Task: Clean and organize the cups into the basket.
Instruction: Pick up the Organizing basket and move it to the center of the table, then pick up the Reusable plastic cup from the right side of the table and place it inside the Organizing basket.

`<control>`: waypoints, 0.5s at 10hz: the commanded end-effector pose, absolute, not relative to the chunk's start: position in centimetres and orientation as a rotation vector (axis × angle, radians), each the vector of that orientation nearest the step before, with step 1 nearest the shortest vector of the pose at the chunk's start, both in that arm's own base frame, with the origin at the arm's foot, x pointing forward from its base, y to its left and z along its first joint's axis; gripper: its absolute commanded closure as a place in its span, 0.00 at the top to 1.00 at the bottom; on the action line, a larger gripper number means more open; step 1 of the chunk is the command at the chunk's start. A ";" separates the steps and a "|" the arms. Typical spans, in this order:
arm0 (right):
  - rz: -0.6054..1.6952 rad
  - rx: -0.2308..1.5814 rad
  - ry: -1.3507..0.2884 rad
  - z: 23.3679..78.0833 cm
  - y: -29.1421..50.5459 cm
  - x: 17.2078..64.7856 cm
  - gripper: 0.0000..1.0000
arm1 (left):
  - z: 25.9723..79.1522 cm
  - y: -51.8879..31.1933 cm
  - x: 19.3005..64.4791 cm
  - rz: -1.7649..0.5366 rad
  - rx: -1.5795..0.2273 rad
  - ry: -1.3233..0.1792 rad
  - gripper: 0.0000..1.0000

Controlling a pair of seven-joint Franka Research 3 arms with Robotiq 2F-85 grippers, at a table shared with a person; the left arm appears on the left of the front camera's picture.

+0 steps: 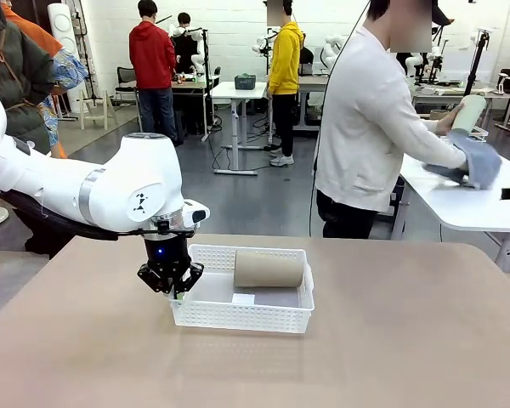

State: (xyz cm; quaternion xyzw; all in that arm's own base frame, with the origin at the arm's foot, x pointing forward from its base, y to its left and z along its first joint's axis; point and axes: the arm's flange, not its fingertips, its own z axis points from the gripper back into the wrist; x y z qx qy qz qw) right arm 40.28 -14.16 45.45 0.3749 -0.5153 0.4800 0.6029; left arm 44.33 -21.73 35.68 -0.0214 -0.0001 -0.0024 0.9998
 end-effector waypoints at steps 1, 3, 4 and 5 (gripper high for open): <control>1.116 0.873 -1.180 44.5 -14.7 39.8 1.00 | 35.9 -21.8 44.4 -0.002 -0.047 -0.009 0.00; 1.096 0.869 -1.188 44.9 -14.7 40.1 1.00 | 35.9 -21.8 44.4 -0.002 -0.047 -0.009 0.00; 1.096 0.869 -1.188 44.9 -14.7 40.1 1.00 | 35.9 -21.8 44.4 -0.002 -0.047 -0.009 0.00; 1.096 0.869 -1.188 44.9 -14.7 40.1 1.00 | 35.9 -21.8 44.4 -0.002 -0.047 -0.009 0.00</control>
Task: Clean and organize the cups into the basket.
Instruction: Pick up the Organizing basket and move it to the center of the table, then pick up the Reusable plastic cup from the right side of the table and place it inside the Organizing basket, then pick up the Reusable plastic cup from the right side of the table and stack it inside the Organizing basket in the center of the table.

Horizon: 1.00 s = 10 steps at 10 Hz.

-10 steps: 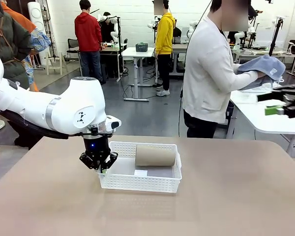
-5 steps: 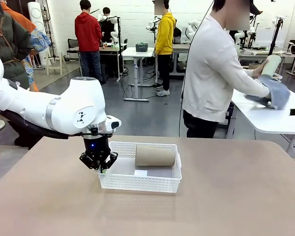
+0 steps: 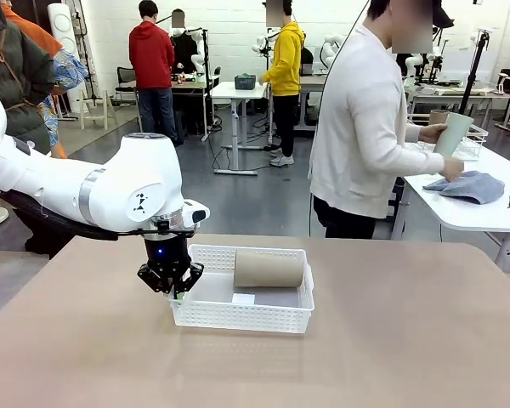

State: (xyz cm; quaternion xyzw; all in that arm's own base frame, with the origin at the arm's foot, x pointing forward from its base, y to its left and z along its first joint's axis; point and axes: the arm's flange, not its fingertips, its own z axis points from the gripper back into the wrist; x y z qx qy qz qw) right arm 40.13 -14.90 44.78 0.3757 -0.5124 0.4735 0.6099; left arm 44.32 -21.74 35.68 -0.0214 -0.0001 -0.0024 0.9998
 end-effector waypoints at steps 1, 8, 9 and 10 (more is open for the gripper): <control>1.096 0.869 -1.188 44.9 -14.7 40.1 1.00 | 35.9 -21.8 44.4 -0.002 -0.047 -0.009 0.00; 1.096 0.869 -1.188 44.9 -14.7 40.1 1.00 | 35.9 -21.8 44.4 -0.002 -0.047 -0.009 0.00; 1.096 0.869 -1.188 44.9 -14.7 40.1 1.00 | 35.9 -21.8 44.4 -0.002 -0.047 -0.009 0.00; 1.096 0.869 -1.188 44.9 -14.7 40.1 1.00 | 35.9 -21.8 44.4 -0.002 -0.047 -0.009 0.00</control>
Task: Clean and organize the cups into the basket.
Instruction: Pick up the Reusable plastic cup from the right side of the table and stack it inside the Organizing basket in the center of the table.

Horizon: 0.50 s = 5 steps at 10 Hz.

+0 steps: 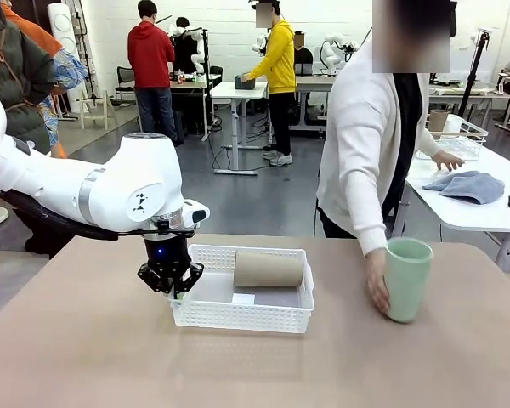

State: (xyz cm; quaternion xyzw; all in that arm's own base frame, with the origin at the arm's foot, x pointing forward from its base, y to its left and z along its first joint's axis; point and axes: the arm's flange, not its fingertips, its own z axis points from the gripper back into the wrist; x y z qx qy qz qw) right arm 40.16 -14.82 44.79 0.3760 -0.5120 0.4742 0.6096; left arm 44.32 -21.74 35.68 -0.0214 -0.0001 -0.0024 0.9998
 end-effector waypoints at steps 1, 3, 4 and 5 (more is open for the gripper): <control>1.096 0.869 -1.188 44.9 -14.7 40.1 1.00 | 35.9 -21.8 44.4 -0.002 -0.047 -0.009 0.00; 1.096 0.869 -1.188 44.9 -14.7 40.1 1.00 | 35.9 -21.8 44.4 -0.002 -0.047 -0.009 0.00; 1.096 0.869 -1.188 44.9 -14.7 40.1 1.00 | 35.9 -21.8 44.4 -0.002 -0.047 -0.009 0.00; 1.096 0.869 -1.188 44.9 -14.7 40.1 1.00 | 35.9 -21.8 44.4 -0.002 -0.047 -0.009 0.00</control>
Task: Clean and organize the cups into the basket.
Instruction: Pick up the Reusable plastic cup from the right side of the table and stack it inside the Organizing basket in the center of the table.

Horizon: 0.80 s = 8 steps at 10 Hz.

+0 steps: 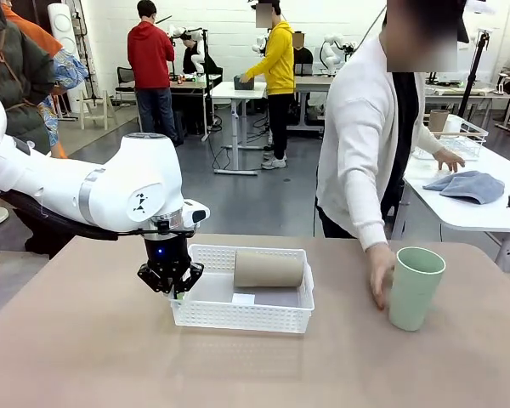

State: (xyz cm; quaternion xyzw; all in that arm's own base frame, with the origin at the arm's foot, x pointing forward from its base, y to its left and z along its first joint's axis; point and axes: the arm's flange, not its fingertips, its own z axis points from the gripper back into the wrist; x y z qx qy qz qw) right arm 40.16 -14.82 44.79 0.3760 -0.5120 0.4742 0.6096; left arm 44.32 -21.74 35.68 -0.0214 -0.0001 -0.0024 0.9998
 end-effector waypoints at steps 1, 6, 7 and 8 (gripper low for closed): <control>1.096 0.869 -1.188 44.9 -14.7 40.1 1.00 | 35.9 -21.8 44.4 -0.002 -0.047 -0.009 0.00; 1.104 0.874 -1.151 42.7 -14.6 40.9 1.00 | 35.9 -21.8 44.4 -0.002 -0.047 -0.009 0.00; 1.097 0.888 -1.145 40.4 -14.7 42.0 1.00 | 35.9 -21.8 44.4 -0.002 -0.047 -0.009 0.00; 1.099 0.890 -1.133 38.3 -15.2 42.0 1.00 | 35.9 -21.8 44.4 -0.002 -0.047 -0.009 0.00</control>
